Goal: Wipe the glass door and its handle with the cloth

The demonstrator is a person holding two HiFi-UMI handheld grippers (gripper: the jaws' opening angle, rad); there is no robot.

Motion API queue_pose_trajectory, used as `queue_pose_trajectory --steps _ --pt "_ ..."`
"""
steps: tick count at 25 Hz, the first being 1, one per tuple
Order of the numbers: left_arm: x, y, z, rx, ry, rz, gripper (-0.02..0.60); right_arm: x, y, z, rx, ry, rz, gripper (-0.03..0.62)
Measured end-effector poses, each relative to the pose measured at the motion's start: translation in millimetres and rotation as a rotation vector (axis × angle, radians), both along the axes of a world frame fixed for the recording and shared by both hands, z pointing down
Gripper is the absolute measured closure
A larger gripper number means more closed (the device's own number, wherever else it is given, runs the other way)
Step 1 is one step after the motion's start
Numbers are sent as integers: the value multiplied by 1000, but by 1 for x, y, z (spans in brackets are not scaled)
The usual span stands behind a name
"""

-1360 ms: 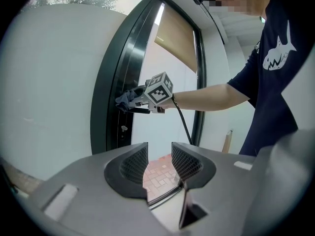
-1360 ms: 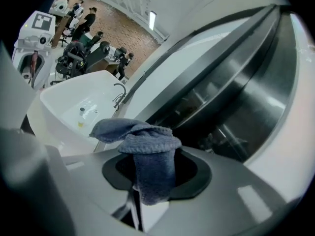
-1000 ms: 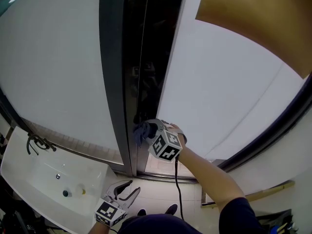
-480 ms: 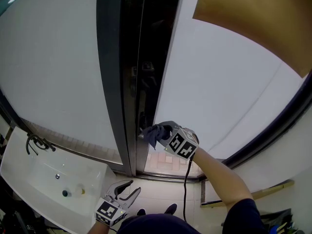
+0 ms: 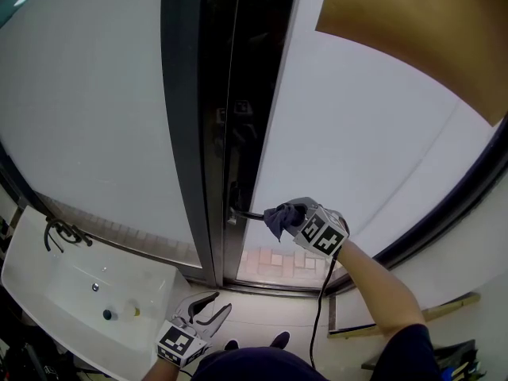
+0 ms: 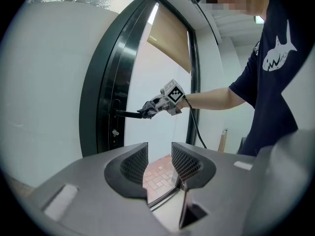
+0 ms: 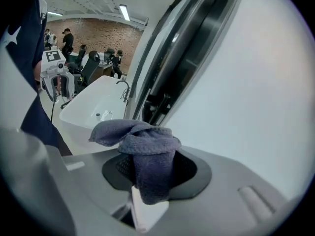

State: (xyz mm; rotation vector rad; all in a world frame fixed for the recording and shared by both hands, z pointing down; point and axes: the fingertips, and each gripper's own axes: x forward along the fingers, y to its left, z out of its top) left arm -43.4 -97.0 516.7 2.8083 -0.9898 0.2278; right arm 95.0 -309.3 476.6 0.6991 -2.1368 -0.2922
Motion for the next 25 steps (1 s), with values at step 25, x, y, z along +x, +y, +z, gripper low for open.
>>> queue_pose_trajectory --steps 25 --pt "-7 9 5 -13 -5 -38 437 -109 -38 -9 -380 -391 156 453"
